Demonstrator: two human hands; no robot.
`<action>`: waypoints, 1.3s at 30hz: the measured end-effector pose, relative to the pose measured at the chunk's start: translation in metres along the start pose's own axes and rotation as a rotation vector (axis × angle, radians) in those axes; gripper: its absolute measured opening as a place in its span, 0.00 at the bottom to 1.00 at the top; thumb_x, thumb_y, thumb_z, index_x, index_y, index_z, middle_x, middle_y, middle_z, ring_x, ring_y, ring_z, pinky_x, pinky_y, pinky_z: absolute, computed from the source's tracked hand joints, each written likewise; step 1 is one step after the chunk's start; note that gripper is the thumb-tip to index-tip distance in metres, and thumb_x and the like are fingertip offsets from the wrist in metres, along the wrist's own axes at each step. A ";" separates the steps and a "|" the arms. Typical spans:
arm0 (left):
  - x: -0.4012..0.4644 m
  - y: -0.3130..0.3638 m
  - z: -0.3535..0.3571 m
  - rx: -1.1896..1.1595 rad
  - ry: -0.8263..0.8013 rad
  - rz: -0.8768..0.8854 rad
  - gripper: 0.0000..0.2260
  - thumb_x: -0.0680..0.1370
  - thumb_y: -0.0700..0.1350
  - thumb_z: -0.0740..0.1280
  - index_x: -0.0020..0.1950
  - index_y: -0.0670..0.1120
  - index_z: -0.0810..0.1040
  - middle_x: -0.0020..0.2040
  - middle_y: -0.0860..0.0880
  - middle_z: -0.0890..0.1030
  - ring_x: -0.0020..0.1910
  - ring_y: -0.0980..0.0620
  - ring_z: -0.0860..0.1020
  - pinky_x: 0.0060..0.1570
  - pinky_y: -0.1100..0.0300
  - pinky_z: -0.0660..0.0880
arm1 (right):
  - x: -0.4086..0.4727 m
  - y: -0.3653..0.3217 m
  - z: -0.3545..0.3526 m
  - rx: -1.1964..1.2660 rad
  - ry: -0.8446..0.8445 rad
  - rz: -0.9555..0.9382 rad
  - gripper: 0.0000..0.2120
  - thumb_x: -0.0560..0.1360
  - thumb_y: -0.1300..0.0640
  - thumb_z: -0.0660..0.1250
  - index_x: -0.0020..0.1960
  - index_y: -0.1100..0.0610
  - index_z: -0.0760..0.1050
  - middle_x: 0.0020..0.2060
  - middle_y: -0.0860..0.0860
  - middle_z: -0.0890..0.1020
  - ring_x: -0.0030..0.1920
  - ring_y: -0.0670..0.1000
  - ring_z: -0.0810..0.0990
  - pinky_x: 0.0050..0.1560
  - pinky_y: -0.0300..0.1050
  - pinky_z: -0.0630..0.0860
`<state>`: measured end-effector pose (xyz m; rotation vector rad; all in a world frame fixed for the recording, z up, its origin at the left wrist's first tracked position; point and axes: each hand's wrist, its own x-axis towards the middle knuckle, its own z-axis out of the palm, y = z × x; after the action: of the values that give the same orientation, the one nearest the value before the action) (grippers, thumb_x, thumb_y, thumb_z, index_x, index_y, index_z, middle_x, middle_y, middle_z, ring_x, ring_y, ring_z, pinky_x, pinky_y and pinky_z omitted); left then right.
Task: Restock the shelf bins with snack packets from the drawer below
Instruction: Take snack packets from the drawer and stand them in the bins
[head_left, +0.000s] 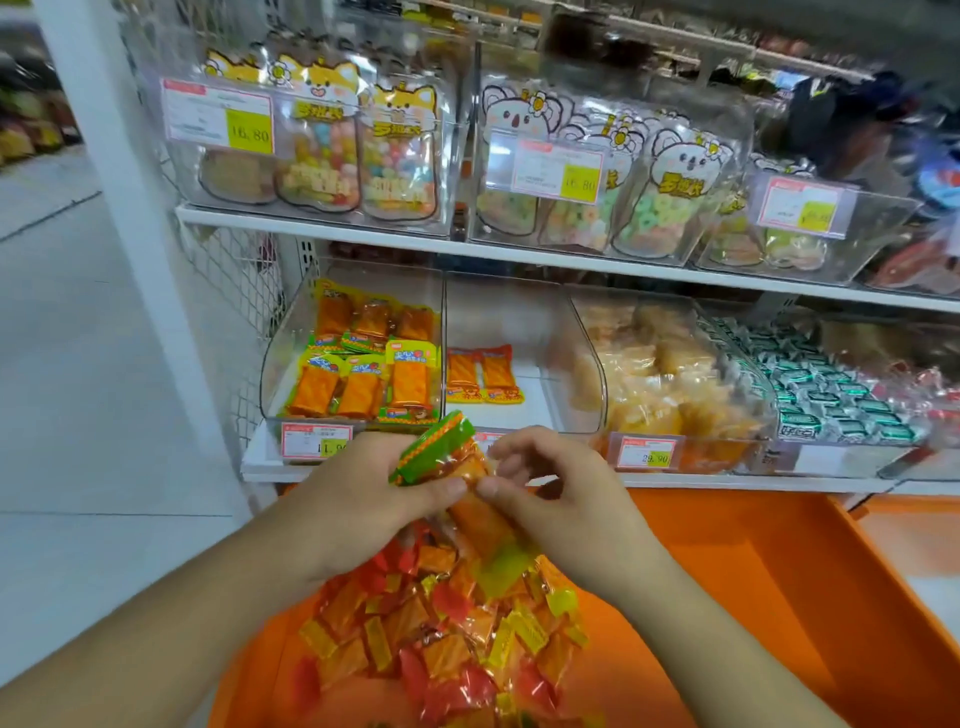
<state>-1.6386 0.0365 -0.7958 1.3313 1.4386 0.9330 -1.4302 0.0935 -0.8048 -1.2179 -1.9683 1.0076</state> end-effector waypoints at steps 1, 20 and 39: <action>0.002 0.001 -0.005 0.007 0.000 0.007 0.05 0.80 0.48 0.73 0.47 0.47 0.83 0.40 0.44 0.87 0.33 0.44 0.79 0.38 0.50 0.76 | 0.003 0.000 -0.004 0.044 -0.064 0.026 0.11 0.73 0.52 0.79 0.54 0.48 0.82 0.45 0.49 0.83 0.48 0.47 0.82 0.51 0.42 0.79; 0.008 0.003 -0.013 -0.493 -0.155 -0.245 0.16 0.75 0.39 0.73 0.63 0.43 0.83 0.57 0.37 0.85 0.58 0.36 0.84 0.59 0.41 0.79 | 0.018 -0.011 -0.008 -0.174 0.070 -0.427 0.18 0.70 0.68 0.79 0.50 0.47 0.85 0.55 0.42 0.80 0.62 0.49 0.77 0.59 0.42 0.75; 0.002 -0.007 0.000 -0.065 0.250 0.031 0.27 0.67 0.49 0.84 0.60 0.61 0.76 0.52 0.53 0.87 0.53 0.54 0.85 0.58 0.46 0.81 | 0.015 -0.019 0.010 0.475 -0.036 0.163 0.08 0.79 0.67 0.71 0.55 0.58 0.80 0.34 0.53 0.81 0.38 0.53 0.85 0.45 0.54 0.86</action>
<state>-1.6404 0.0379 -0.8023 1.2249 1.5644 1.1903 -1.4525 0.0994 -0.7927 -1.1023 -1.5438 1.4847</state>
